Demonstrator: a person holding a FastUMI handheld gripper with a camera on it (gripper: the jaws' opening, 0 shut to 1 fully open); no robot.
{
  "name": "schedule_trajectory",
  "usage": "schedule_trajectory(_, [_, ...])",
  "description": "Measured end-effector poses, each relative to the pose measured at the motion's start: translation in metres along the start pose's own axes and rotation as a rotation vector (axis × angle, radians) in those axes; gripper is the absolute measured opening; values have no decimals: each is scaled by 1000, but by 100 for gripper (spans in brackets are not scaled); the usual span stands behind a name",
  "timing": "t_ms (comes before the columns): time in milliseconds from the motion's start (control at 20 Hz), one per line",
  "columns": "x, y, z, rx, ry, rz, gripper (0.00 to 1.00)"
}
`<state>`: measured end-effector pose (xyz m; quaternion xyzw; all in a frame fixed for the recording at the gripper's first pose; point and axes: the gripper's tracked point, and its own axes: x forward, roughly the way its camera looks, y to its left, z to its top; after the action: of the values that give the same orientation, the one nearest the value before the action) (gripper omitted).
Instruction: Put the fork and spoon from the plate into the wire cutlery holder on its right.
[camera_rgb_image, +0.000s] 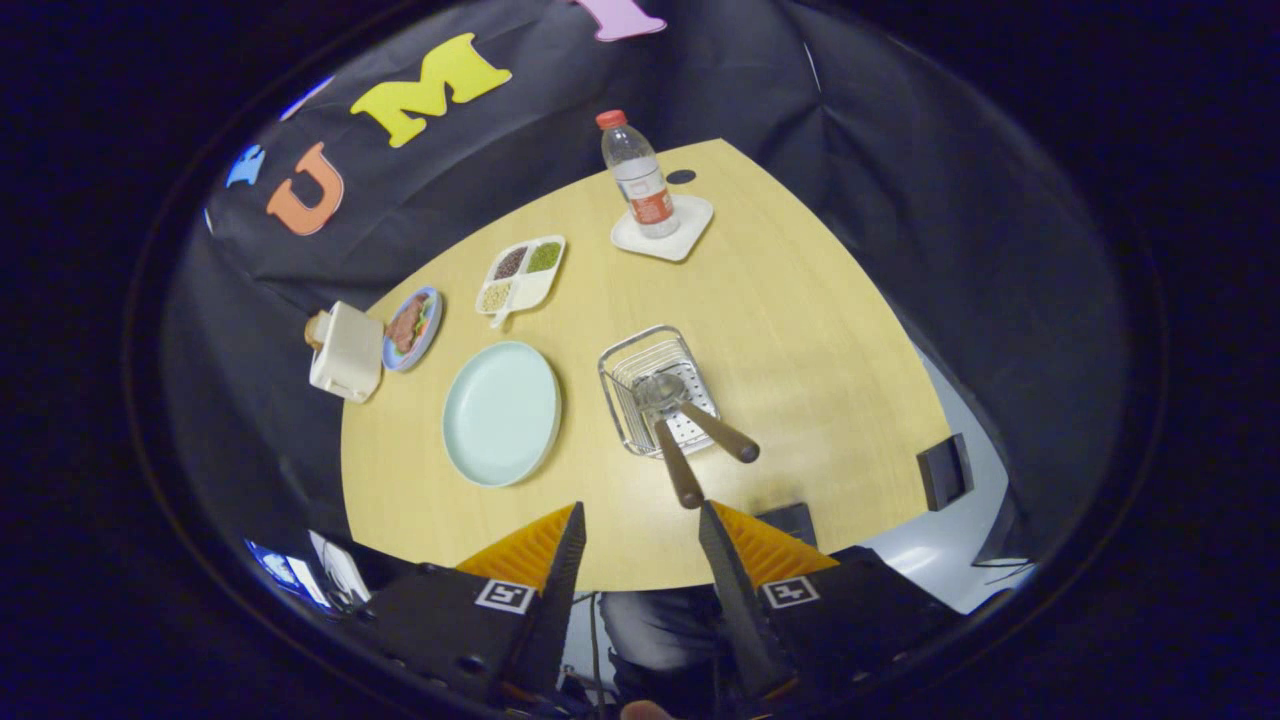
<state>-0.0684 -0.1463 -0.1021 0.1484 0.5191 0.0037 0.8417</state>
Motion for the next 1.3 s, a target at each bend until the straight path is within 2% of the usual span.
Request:
schedule_trajectory(100, [-2,3,6,-27,-55,-9,79])
schedule_trajectory(200, [-7,8,14,-61,-126,-21,86])
schedule_trajectory(450, [-24,26,33,-111,-318,-27,87])
schedule_trajectory(700, [-53,46,63,-173,-663,-45,87])
schedule_trajectory(950, [-87,88,59,-272,-961,-28,87])
schedule_trajectory(1100, [-92,117,45,-328,-1063,-2,90])
schedule_trajectory(1300, [-71,153,27,-400,-1145,30,91])
